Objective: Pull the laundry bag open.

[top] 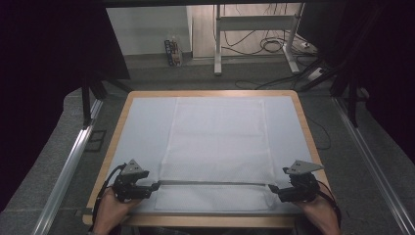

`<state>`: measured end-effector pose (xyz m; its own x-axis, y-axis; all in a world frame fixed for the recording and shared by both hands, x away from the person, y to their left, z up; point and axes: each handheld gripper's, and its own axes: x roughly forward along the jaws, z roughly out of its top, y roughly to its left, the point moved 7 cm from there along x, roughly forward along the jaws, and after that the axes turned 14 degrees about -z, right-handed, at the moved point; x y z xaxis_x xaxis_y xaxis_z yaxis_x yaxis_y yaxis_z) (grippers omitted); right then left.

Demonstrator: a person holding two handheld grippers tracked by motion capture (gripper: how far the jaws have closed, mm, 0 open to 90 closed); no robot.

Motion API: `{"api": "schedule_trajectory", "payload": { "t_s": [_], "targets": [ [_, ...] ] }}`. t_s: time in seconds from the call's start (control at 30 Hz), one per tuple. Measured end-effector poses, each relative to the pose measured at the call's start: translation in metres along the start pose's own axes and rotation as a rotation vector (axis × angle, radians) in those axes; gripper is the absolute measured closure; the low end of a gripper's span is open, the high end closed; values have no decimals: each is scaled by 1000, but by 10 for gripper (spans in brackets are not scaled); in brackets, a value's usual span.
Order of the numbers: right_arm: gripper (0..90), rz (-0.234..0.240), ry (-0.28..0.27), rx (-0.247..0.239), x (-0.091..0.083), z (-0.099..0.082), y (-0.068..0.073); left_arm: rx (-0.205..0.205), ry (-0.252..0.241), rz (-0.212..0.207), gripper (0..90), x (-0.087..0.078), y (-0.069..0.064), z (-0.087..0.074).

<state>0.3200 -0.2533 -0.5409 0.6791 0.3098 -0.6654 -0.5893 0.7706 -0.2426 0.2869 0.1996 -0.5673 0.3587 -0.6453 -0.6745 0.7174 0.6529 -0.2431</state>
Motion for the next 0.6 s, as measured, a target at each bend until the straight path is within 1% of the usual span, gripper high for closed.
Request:
{"api": "schedule_trajectory", "payload": {
  "t_s": [0.03, 0.1, 0.17, 0.23, 0.33, 0.37, 0.43, 0.47, 0.53, 0.6],
  "targets": [
    [131, -10, -15, 2, -2, 2, 0, 12, -17, 15, 210, -2, -1, 1],
    [114, -13, -31, 3, -4, 5, 0, 19, -25, 35, 165, -6, 0, 1],
    [100, -15, -36, 6, -5, 6, 0, 15, -29, 58, 103, -9, 0, 0],
    [98, -13, -40, 6, -5, 7, 1, 10, -32, 64, 88, -11, 0, -1],
    [89, -8, -46, 5, -6, 7, 1, -10, -56, 71, 47, -17, 1, -4],
    [83, -10, -45, 11, -5, 7, 0, -18, -69, 81, 34, -21, 2, -7],
    [78, -10, -49, 19, -5, 6, -2, -13, -64, 84, 8, -23, 2, -9],
    [75, -11, -52, 21, -5, 6, -2, -10, -67, 100, 9, -26, 2, -13],
    [74, -12, -54, 23, -5, 5, -3, -12, -66, 108, 9, -27, 3, -15],
    [67, -21, -55, 28, -4, 3, -6, -4, -57, 135, 9, -29, 6, -23]
  ]
}}
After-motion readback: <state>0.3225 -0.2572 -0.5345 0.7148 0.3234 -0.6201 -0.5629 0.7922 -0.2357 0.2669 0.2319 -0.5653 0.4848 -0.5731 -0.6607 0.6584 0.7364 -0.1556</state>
